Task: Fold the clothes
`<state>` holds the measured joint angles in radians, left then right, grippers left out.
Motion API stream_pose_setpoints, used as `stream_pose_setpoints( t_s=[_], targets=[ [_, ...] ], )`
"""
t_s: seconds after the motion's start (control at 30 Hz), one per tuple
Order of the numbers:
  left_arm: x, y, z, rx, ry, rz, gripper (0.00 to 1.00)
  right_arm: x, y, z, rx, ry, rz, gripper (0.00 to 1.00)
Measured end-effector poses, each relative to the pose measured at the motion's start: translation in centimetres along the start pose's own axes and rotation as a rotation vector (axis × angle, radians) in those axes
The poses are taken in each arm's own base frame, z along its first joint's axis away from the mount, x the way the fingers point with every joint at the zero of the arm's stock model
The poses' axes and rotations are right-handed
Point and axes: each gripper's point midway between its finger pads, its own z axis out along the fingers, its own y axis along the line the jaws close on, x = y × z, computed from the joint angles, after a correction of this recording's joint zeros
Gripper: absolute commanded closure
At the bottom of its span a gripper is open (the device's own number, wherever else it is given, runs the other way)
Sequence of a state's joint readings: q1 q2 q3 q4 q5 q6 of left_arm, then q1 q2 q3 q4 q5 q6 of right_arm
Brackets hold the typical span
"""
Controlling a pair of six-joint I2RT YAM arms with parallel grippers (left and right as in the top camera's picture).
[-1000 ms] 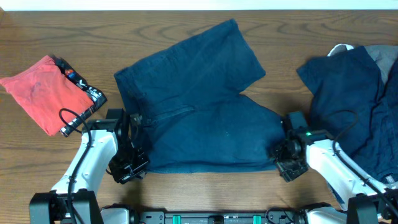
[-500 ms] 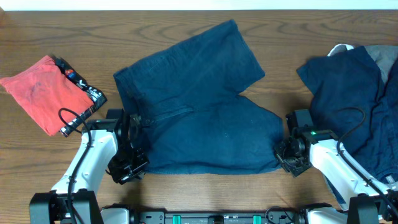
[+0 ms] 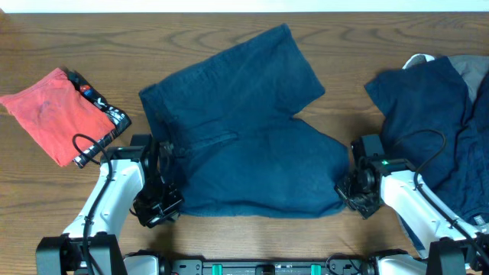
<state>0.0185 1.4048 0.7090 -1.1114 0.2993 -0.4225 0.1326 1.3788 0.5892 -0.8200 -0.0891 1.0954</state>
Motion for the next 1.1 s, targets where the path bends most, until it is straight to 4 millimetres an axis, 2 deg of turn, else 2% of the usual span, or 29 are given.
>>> stream_pose_setpoints(
  t_s=[0.07,0.13,0.3,0.43,0.57,0.83,0.97,1.1],
  targets=[
    [0.8,0.0,-0.2,0.009,0.027,0.002,0.94,-0.3,-0.6,-0.8,0.015,0.008,0.0,0.99],
    [1.7,0.0,-0.5,0.024,0.043,0.003,0.94,-1.2,-0.1,-2.4,-0.017,-0.007,-0.009,0.99],
    [3.3,-1.2,-2.0,0.133,0.013,0.037,0.94,-4.2,2.3,-9.5,-0.177,-0.106,-0.074,0.99],
    [4.2,-2.2,-3.4,0.237,-0.06,0.086,0.94,-4.9,2.8,-14.7,-0.254,-0.175,-0.163,0.99],
    [4.7,-3.1,-5.2,0.339,-0.189,0.149,0.94,-5.0,3.2,-18.3,-0.282,-0.228,-0.268,0.99],
    [3.2,-5.3,-11.2,0.499,-0.544,0.271,0.94,-5.7,4.9,-24.3,-0.362,-0.367,-0.47,0.99],
    [1.8,-5.6,-12.5,0.497,-0.623,0.262,0.94,-6.0,6.7,-26.3,-0.403,-0.406,-0.569,0.99],
    [-0.5,-6.0,-13.0,0.476,-0.665,0.208,0.94,-7.1,11.1,-26.9,-0.455,-0.451,-0.699,0.99]
  ],
)
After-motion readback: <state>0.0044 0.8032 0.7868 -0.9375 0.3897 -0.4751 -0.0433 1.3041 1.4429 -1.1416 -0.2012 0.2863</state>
